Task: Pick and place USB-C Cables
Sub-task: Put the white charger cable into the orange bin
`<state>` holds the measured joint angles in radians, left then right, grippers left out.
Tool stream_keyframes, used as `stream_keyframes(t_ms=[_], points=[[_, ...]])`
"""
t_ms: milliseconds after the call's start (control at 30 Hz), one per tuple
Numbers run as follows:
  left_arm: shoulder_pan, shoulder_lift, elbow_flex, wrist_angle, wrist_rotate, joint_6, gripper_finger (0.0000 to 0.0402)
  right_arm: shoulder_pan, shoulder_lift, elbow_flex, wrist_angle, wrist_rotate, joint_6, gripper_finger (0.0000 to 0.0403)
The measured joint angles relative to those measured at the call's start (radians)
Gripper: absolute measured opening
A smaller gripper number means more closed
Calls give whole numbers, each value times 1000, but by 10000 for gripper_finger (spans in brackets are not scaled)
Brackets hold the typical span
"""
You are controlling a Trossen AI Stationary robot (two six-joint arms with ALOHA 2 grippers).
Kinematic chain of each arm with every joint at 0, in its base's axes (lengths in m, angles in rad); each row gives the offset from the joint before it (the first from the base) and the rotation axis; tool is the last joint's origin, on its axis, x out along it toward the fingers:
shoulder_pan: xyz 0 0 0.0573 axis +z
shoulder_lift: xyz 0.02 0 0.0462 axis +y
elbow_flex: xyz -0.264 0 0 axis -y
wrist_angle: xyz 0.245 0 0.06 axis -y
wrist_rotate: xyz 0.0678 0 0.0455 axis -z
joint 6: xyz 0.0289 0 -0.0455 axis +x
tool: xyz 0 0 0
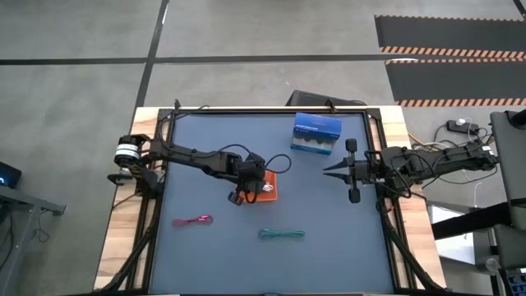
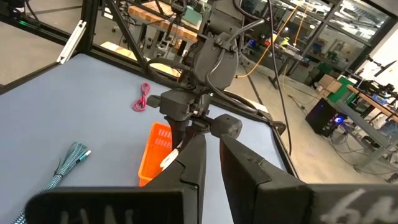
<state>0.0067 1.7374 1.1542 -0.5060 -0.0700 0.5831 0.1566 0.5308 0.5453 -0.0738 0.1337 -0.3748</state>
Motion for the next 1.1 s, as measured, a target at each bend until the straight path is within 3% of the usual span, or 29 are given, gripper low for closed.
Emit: stream_keyframes(t_ms=[400, 1100], points=[[0, 0, 0, 0, -4, 0, 57, 0, 0, 0, 0, 0, 0, 38], [0, 0, 0, -4, -17, 0, 60, 0, 0, 0, 0, 0, 7, 38]])
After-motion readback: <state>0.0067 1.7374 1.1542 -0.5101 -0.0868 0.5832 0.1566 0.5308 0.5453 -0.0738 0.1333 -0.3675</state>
